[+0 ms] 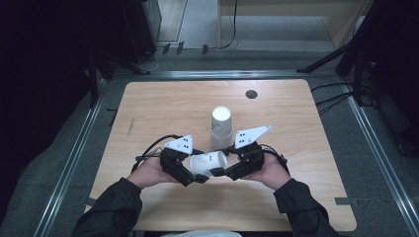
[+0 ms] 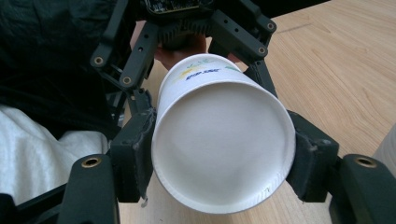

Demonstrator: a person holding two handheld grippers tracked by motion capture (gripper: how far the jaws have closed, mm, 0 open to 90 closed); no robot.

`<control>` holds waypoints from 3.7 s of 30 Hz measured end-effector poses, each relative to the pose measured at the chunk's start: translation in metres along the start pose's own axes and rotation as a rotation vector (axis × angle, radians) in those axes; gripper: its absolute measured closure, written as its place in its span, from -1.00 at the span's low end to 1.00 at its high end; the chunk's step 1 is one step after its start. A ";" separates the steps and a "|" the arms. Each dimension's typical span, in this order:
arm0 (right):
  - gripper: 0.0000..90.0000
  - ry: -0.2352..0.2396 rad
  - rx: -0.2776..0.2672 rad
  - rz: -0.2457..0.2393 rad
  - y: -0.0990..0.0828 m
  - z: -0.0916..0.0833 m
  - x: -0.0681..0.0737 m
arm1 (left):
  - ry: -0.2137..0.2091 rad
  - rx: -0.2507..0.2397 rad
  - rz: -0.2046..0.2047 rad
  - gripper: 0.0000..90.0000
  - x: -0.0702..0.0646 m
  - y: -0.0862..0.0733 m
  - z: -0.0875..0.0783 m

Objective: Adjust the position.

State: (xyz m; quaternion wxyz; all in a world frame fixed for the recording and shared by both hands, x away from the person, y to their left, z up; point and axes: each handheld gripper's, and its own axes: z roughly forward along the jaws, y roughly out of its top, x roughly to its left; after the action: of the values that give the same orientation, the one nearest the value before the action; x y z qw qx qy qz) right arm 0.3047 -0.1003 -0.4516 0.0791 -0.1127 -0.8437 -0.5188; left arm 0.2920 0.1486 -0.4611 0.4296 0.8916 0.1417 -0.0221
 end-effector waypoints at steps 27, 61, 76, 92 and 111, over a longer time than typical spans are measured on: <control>-0.47 -0.069 0.040 -0.031 -0.005 0.000 0.002 | 0.032 0.181 0.028 -0.45 0.003 0.016 -0.018; -0.39 -0.051 0.180 -0.073 -0.019 0.032 -0.007 | 0.064 0.506 0.135 -0.45 0.000 0.027 0.020; -0.24 -0.046 0.175 -0.100 -0.017 0.028 -0.005 | 0.046 0.423 0.120 -0.59 0.004 0.026 0.011; -0.25 -0.051 0.027 -0.057 -0.008 0.000 -0.008 | 0.016 0.142 0.018 -0.75 0.009 0.018 -0.011; -0.24 0.013 -0.004 -0.044 -0.007 -0.001 -0.006 | -0.030 -0.047 0.005 -0.51 0.005 0.015 -0.018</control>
State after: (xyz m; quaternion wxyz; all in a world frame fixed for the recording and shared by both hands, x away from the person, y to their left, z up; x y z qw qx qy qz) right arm 0.3088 -0.1053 -0.4590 0.0726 -0.0909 -0.8445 -0.5228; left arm 0.2994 0.1548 -0.4389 0.4524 0.8812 0.1334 -0.0312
